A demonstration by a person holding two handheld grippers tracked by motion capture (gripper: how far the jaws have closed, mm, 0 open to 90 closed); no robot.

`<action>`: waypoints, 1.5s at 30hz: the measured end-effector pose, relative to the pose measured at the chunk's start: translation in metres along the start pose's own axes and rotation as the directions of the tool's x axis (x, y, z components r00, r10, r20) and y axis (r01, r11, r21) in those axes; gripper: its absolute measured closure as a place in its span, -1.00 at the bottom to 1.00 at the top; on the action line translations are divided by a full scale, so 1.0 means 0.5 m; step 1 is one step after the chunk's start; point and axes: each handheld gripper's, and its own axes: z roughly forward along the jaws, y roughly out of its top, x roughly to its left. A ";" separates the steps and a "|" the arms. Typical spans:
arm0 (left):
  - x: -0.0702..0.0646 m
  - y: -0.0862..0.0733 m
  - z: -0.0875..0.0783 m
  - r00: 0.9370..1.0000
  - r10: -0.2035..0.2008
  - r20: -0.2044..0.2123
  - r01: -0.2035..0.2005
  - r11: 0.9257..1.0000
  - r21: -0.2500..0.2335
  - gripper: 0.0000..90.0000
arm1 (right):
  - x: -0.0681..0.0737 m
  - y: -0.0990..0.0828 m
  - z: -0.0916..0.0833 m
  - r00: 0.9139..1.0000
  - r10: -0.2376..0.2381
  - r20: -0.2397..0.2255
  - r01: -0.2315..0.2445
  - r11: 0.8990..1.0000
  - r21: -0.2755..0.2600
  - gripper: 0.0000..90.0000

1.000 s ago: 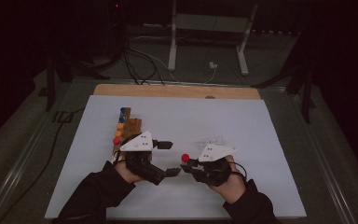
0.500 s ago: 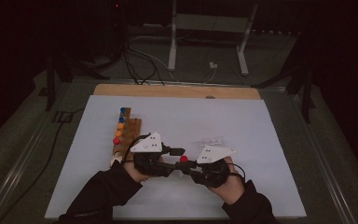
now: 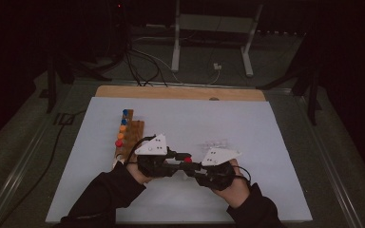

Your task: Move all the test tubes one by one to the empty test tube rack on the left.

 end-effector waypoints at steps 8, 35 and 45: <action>0.008 0.017 -0.026 0.999 0.004 -0.038 -0.005 1.000 -0.029 0.59 | -0.009 0.002 -0.018 1.000 0.014 0.017 -0.013 0.999 -0.042 0.35; 0.027 0.021 -0.216 0.962 -0.017 -0.273 0.000 0.998 -0.063 0.59 | -0.042 -0.012 -0.061 0.991 0.113 0.065 -0.105 0.987 -0.125 -1.00; 0.025 0.001 -0.285 0.935 -0.040 -0.351 0.019 0.998 -0.062 0.59 | -0.039 -0.010 -0.067 0.993 0.095 0.077 -0.083 0.986 -0.145 -1.00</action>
